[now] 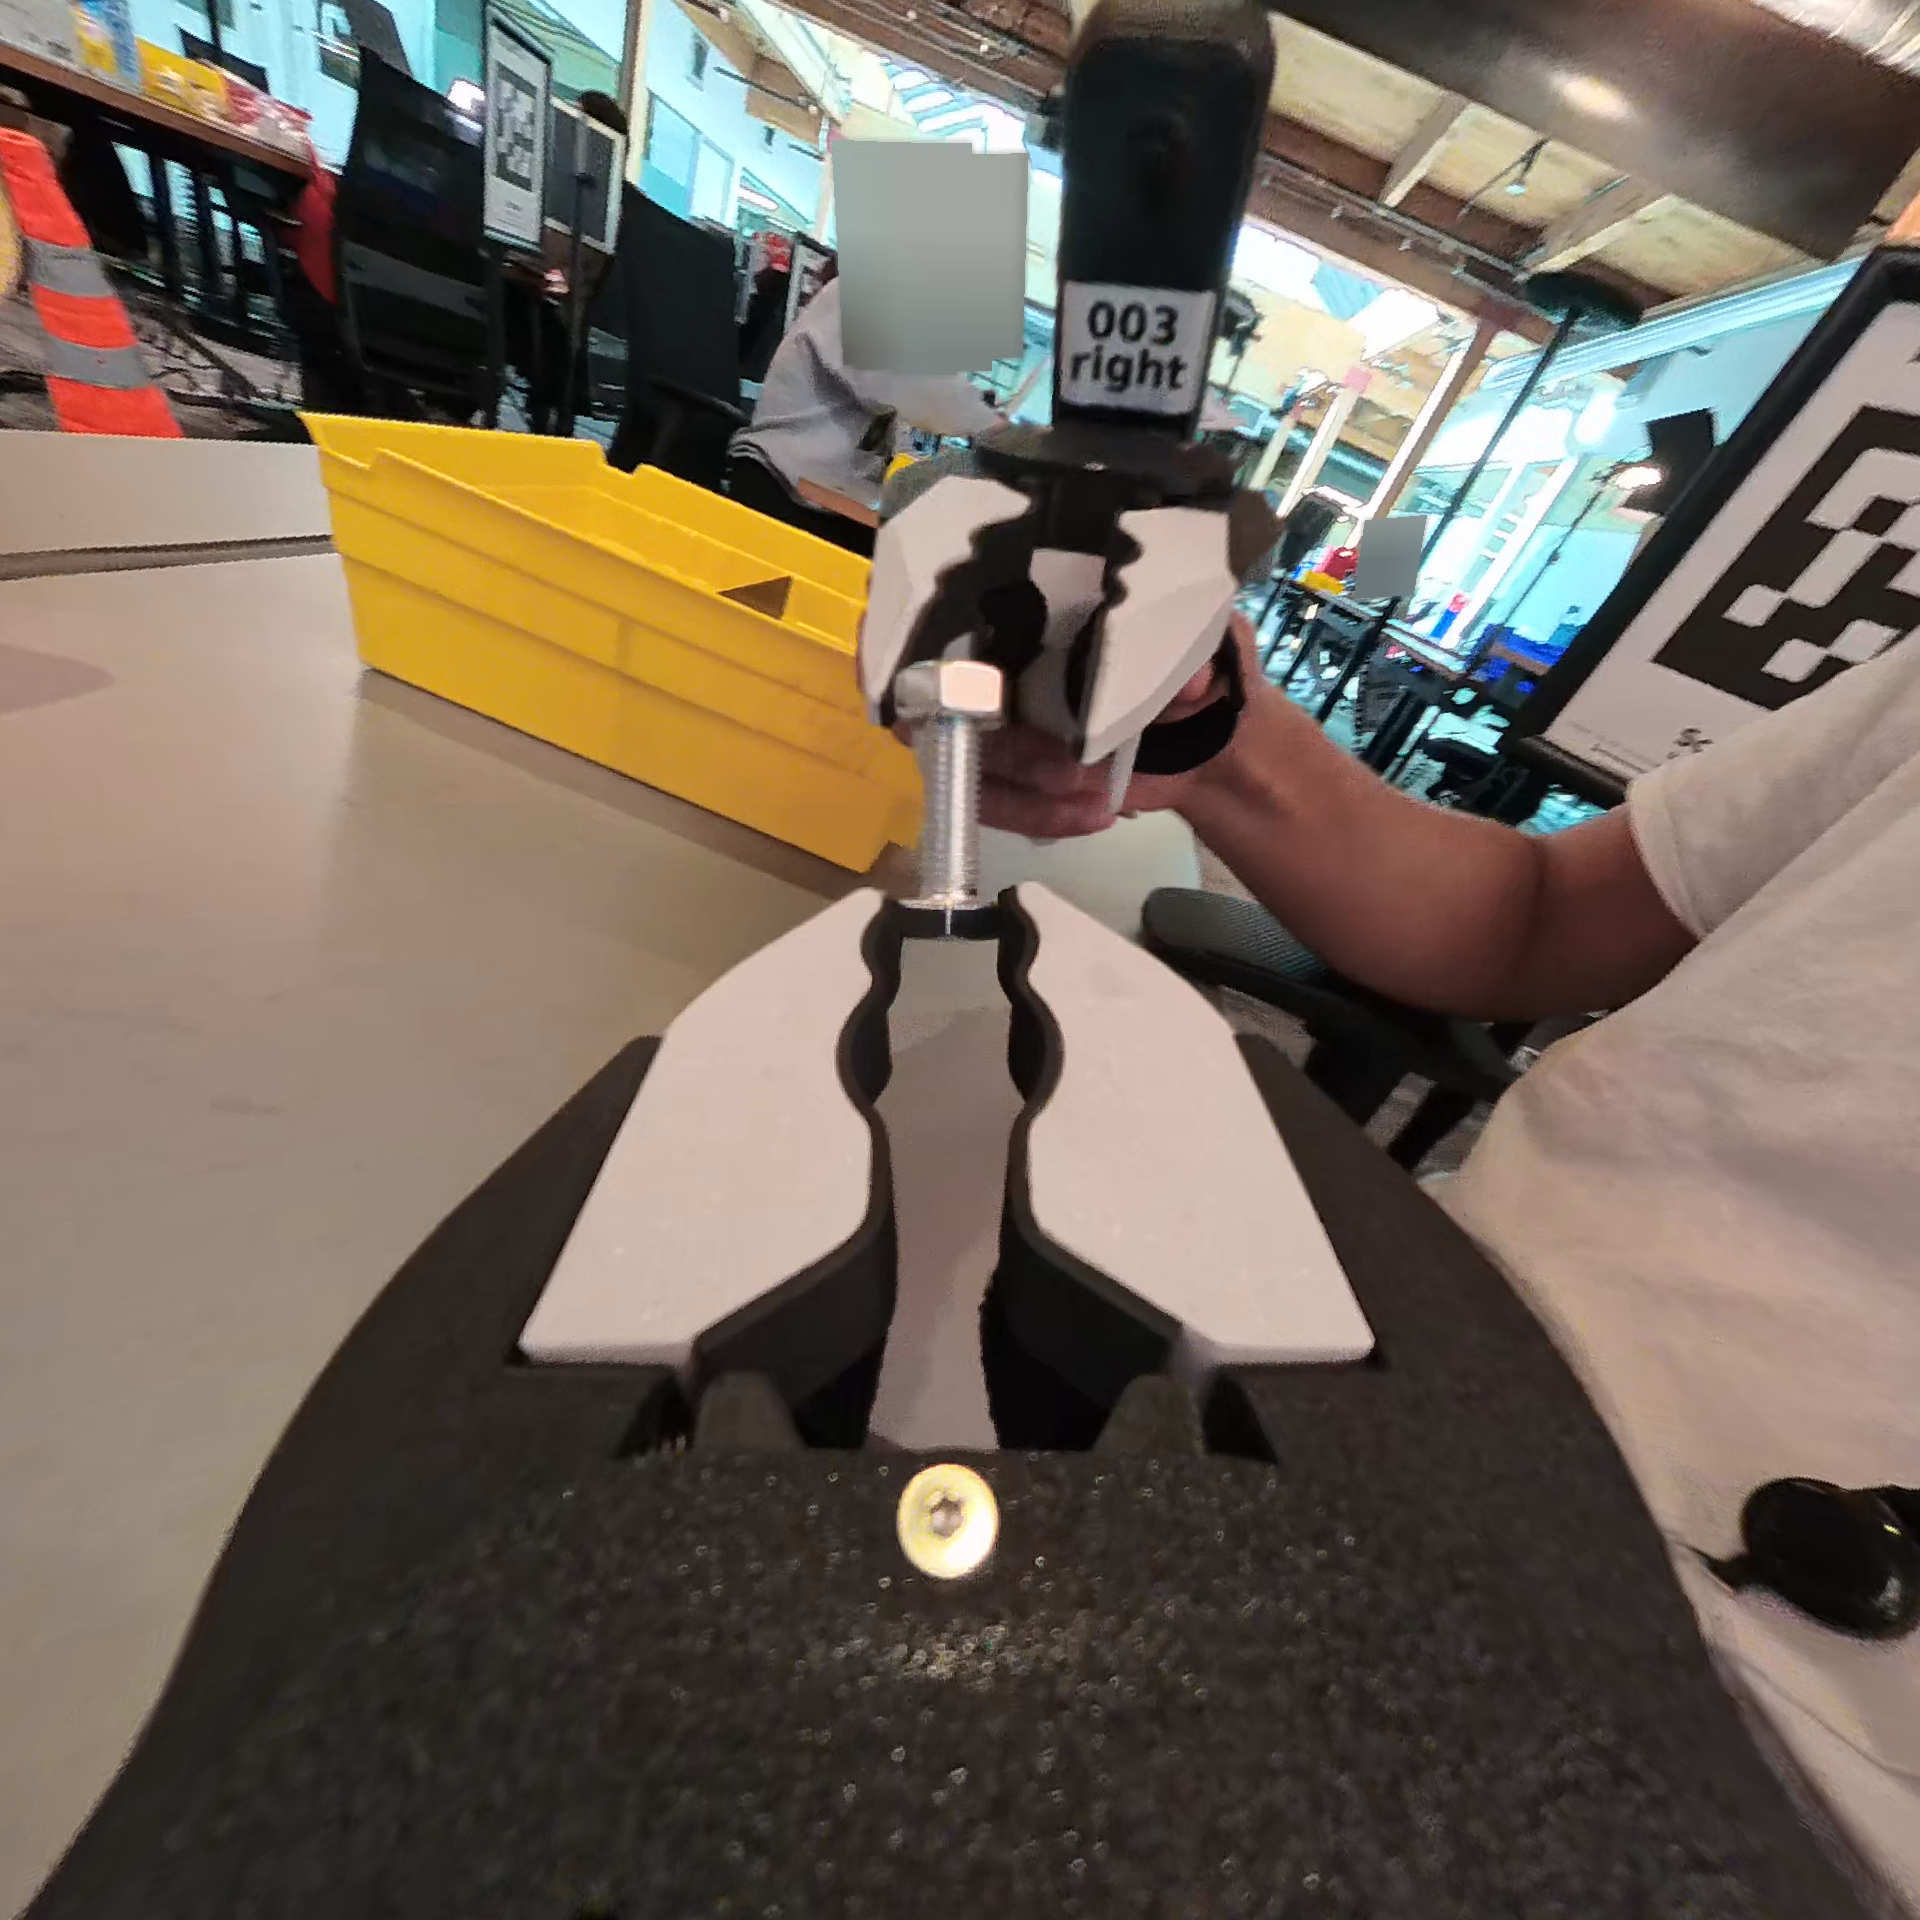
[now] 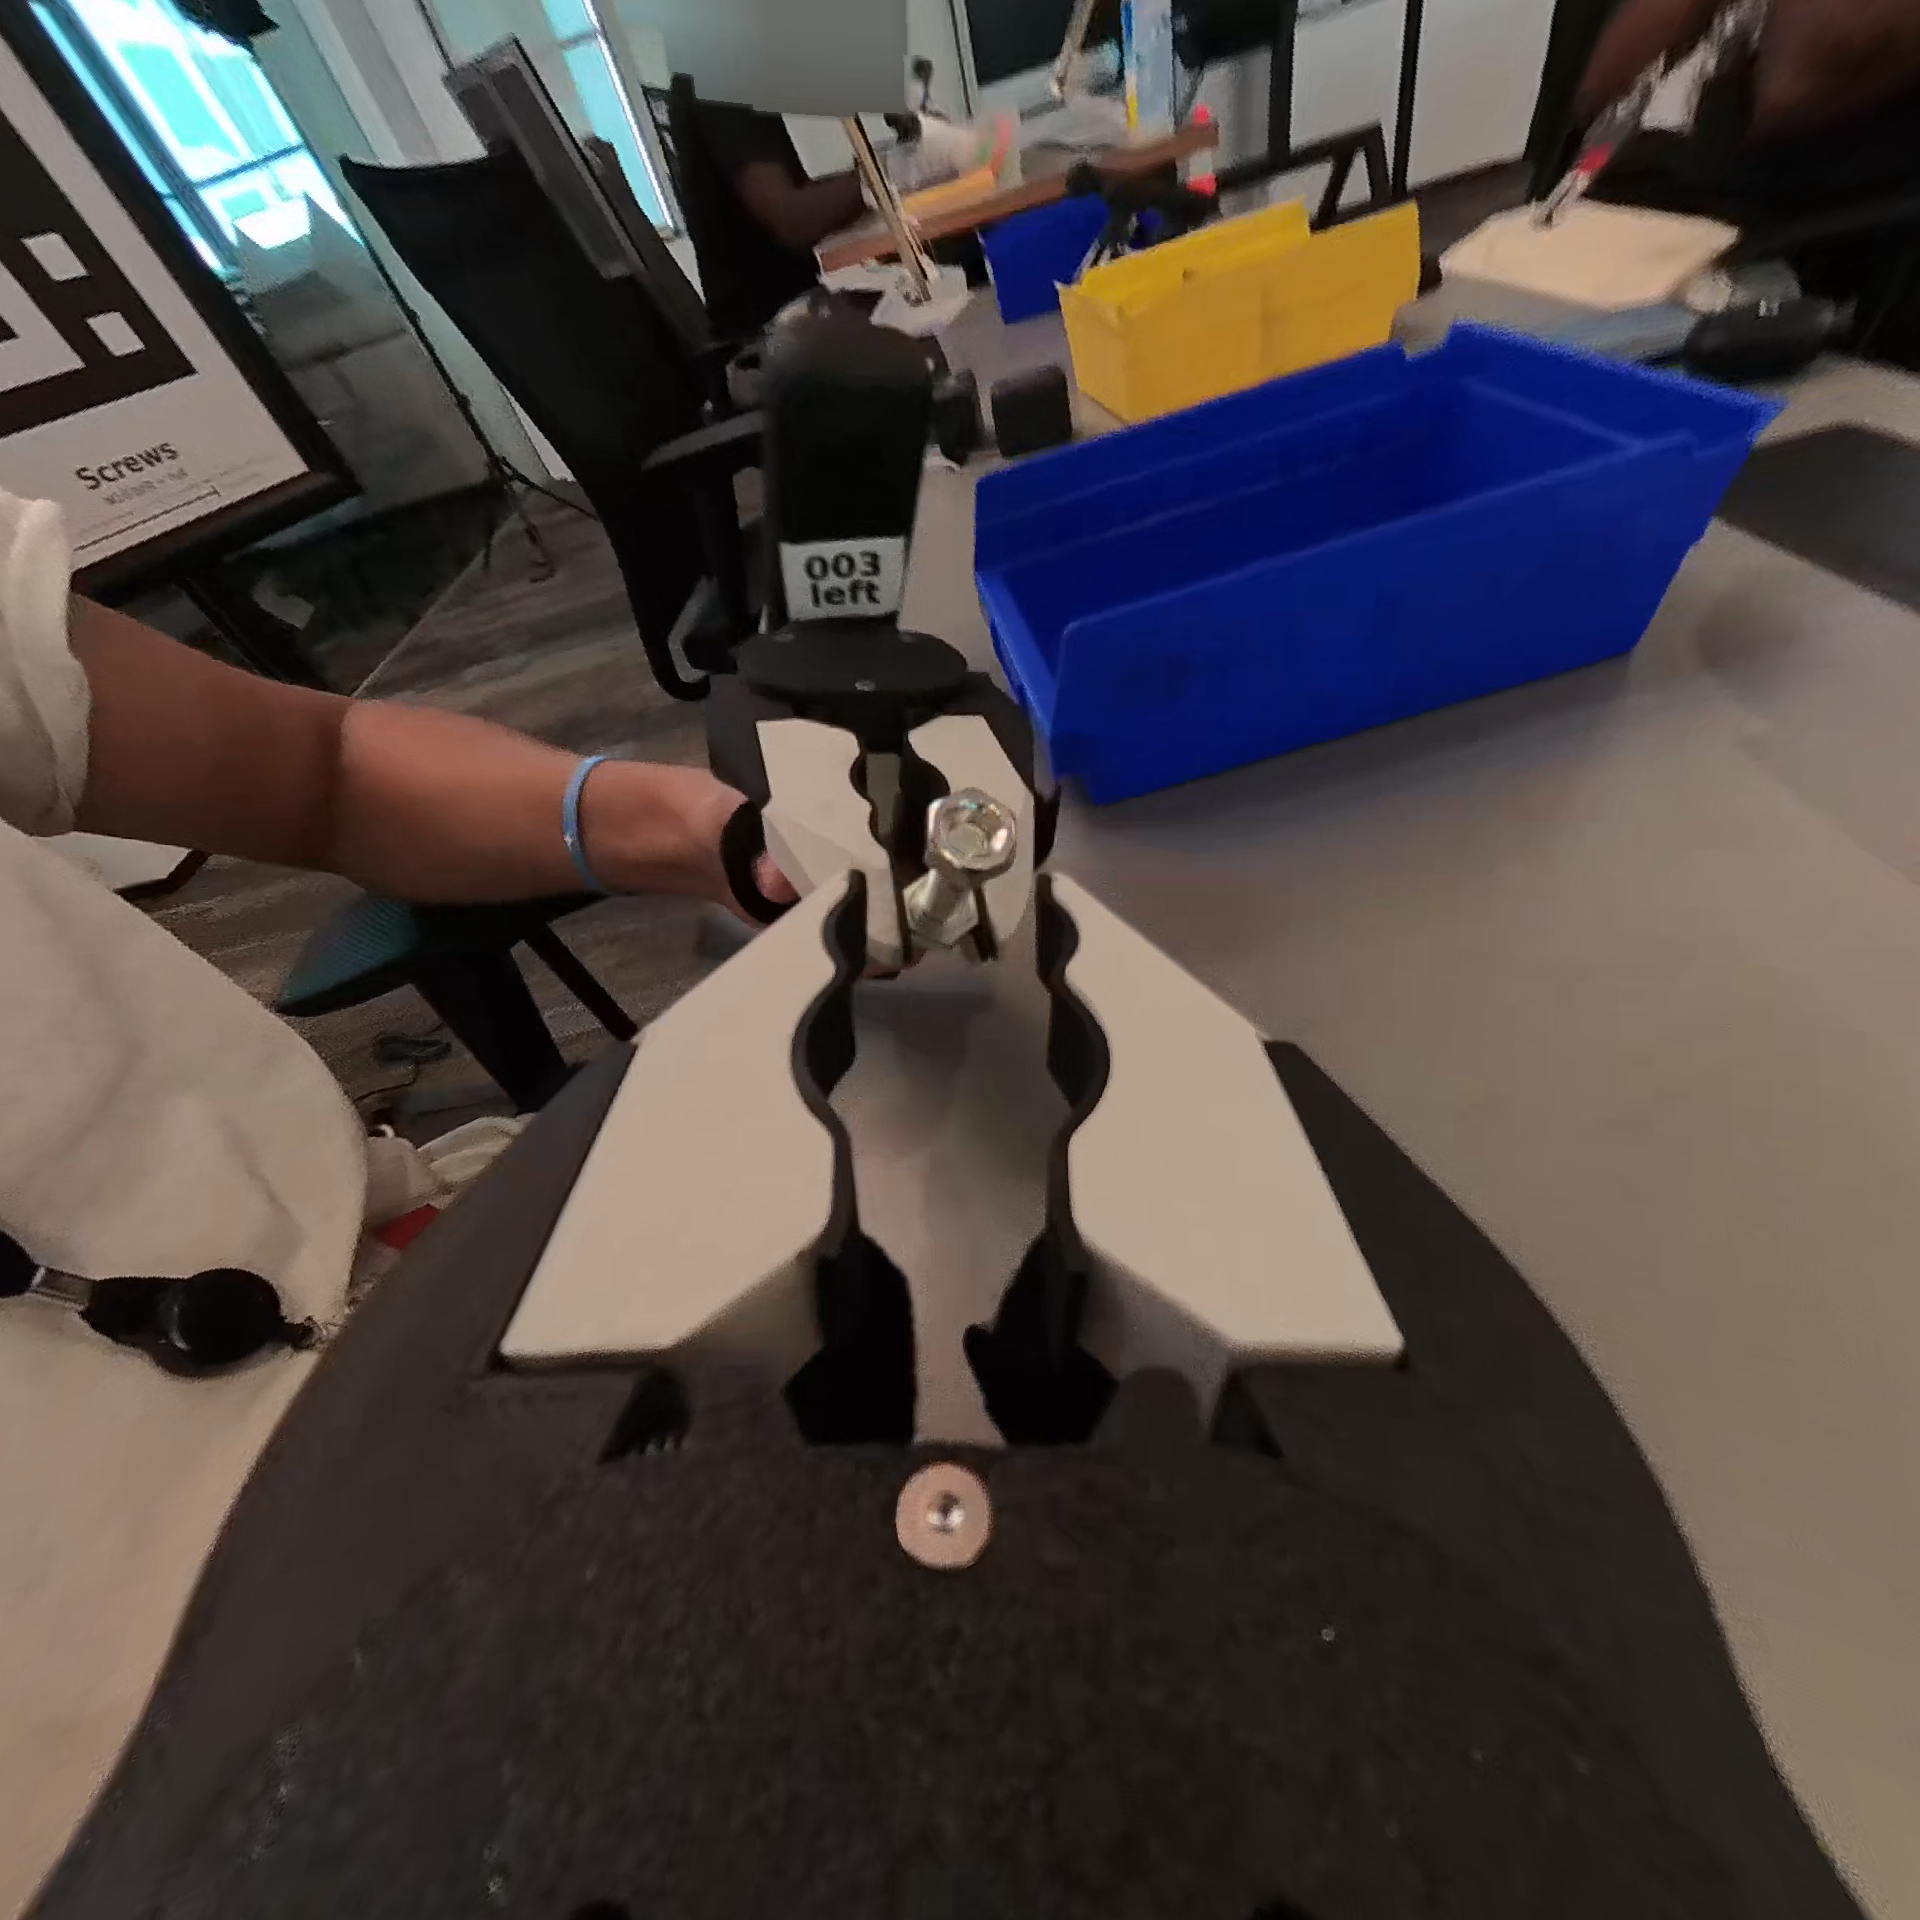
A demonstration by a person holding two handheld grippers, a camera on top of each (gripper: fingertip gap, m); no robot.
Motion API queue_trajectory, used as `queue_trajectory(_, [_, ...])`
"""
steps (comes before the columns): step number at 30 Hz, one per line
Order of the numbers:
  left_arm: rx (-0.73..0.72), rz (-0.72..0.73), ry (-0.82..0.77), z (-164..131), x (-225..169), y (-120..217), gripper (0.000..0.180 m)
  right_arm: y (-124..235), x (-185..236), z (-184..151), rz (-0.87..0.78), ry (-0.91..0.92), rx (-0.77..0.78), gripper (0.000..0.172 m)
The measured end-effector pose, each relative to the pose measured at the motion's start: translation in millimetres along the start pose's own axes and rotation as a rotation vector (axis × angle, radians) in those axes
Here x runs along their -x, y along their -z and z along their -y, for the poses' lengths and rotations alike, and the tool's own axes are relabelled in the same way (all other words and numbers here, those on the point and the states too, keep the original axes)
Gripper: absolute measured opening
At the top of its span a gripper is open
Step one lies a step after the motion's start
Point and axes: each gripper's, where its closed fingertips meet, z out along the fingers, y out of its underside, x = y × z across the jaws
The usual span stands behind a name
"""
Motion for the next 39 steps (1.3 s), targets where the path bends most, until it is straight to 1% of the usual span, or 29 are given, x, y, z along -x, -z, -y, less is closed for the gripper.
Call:
queue_trajectory(3, [0.045, 0.132, -0.102, -3, 15, 4, 0.018, 0, -10, -8, -0.075, -0.093, 0.091, 0.033])
queue_trajectory(5, [0.102, 0.237, -0.208, -8, 26, 6, 0.018, -2, -12, -17, -0.100, -0.214, 0.168, 0.040])
queue_trajectory(6, [0.123, 0.264, -0.243, -10, 28, 6, 0.018, -4, -11, -21, -0.099, -0.265, 0.203, 0.042])
queue_trajectory(7, [0.136, 0.284, -0.268, -11, 29, 5, 0.018, -5, -11, -22, -0.101, -0.316, 0.217, 0.041])
queue_trajectory(10, [0.187, 0.327, -0.345, -17, 31, 3, 0.018, -5, -15, -17, -0.125, -0.401, 0.172, 0.039])
queue_trajectory(13, [0.231, 0.355, -0.418, -22, 31, 1, 0.018, -1, -24, -23, -0.183, -0.425, 0.189, 0.035])
queue_trajectory(15, [0.248, 0.360, -0.439, -25, 31, 0, 0.018, -2, -23, -27, -0.168, -0.442, 0.209, 0.030])
queue_trajectory(17, [0.252, 0.357, -0.443, -26, 30, -1, 0.018, -3, -22, -30, -0.160, -0.449, 0.217, 0.028])
queue_trajectory(19, [0.259, 0.356, -0.447, -27, 30, -1, 0.018, -5, -20, -29, -0.142, -0.447, 0.212, 0.017])
queue_trajectory(23, [0.263, 0.335, -0.431, -29, 28, -2, 0.018, -4, -18, -31, -0.135, -0.381, 0.250, 0.017])
queue_trajectory(25, [0.230, 0.296, -0.400, -25, 23, -4, 0.018, -2, -12, -25, -0.121, -0.235, 0.262, 0.017])
queue_trajectory(27, [0.185, 0.237, -0.347, -20, 15, -5, 0.018, 0, -6, -18, -0.117, -0.019, 0.292, 0.017])
queue_trajectory(29, [0.155, 0.174, -0.306, -17, 6, -6, 0.018, 2, 4, -14, -0.102, 0.252, 0.347, 0.017])
queue_trajectory(32, [0.162, 0.081, -0.262, -21, -7, -8, 0.018, 9, 14, -22, -0.083, 0.686, 0.479, 0.017])
queue_trajectory(35, [0.156, -0.022, -0.183, -23, -21, -11, 0.018, 17, 20, -21, -0.076, 1.018, 0.539, 0.017])
queue_trajectory(36, [0.147, -0.055, -0.154, -22, -24, -10, 0.018, 21, 19, -16, -0.104, 1.139, 0.539, 0.017])
queue_trajectory(38, [0.116, -0.075, -0.117, -17, -25, -7, 0.018, 30, 22, -7, -0.139, 1.318, 0.521, 0.017])
queue_trajectory(39, [0.104, -0.070, -0.107, -15, -22, -5, 0.018, 36, 21, -1, -0.167, 1.334, 0.520, 0.017])
